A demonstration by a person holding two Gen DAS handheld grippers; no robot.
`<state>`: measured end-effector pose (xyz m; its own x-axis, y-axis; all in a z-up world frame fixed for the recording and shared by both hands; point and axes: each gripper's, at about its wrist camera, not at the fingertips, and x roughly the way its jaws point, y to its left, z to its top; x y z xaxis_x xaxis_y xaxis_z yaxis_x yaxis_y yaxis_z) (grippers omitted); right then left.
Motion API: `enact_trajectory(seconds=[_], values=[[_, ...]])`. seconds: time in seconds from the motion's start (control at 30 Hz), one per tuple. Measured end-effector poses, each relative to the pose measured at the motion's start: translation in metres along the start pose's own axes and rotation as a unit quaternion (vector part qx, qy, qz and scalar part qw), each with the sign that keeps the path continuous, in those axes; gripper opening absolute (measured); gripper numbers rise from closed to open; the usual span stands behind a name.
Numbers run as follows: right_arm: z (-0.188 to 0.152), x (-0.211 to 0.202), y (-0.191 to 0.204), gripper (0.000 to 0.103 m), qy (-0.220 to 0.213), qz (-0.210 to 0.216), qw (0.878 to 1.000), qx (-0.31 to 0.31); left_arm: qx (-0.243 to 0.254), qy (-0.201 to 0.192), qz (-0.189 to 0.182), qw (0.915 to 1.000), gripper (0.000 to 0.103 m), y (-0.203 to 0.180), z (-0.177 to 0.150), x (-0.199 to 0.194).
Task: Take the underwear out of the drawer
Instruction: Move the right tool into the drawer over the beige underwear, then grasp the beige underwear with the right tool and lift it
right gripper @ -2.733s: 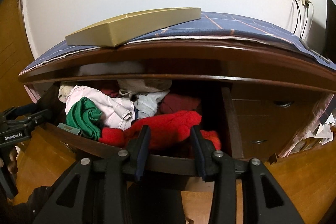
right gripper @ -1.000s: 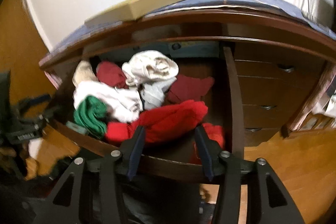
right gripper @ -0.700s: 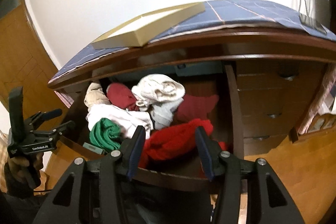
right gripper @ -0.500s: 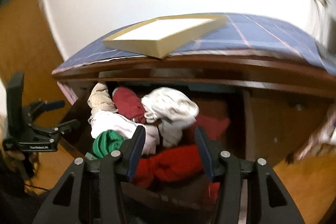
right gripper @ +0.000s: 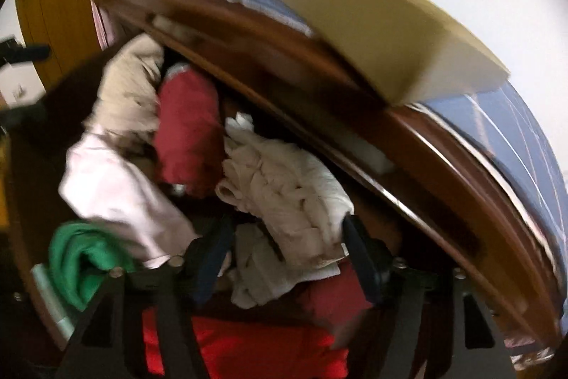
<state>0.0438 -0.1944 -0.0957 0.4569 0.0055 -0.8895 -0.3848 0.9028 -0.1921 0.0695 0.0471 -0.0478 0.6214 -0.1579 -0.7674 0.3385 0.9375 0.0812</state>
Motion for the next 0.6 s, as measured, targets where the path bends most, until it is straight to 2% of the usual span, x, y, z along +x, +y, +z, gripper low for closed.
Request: enact_trajectory(seconds=[0.13,0.17,0.23,0.27,0.37,0.47,0.6], values=[[0.005,0.012,0.006,0.068,0.012,-0.017,0.999,-0.035,-0.040,0.020,-0.016,0.9989,0.092,0.014,0.002,0.013],[0.005,0.017,0.007,0.065,0.023,-0.020,0.999,-0.042,-0.044,0.023,-0.018,0.9986,0.092,0.014,0.002,0.015],[0.003,0.023,0.009,0.045,0.029,-0.038,0.997,-0.056,-0.051,0.031,-0.021,0.9980,0.092,0.013,0.006,0.022],[0.000,0.025,0.008,0.035,0.032,-0.033,0.997,-0.055,-0.052,0.033,-0.020,0.9979,0.092,0.011,0.008,0.026],[-0.005,0.014,-0.008,0.025,0.020,0.000,1.000,-0.014,-0.057,0.043,-0.016,0.9973,0.092,0.005,0.016,0.038],[-0.013,-0.003,-0.021,0.022,0.006,0.038,0.999,0.028,-0.066,0.055,-0.010,0.9962,0.092,0.000,0.025,0.053],[-0.035,-0.030,-0.028,0.022,-0.008,0.060,0.997,0.055,-0.051,0.062,0.019,0.9966,0.093,-0.005,0.034,0.063]])
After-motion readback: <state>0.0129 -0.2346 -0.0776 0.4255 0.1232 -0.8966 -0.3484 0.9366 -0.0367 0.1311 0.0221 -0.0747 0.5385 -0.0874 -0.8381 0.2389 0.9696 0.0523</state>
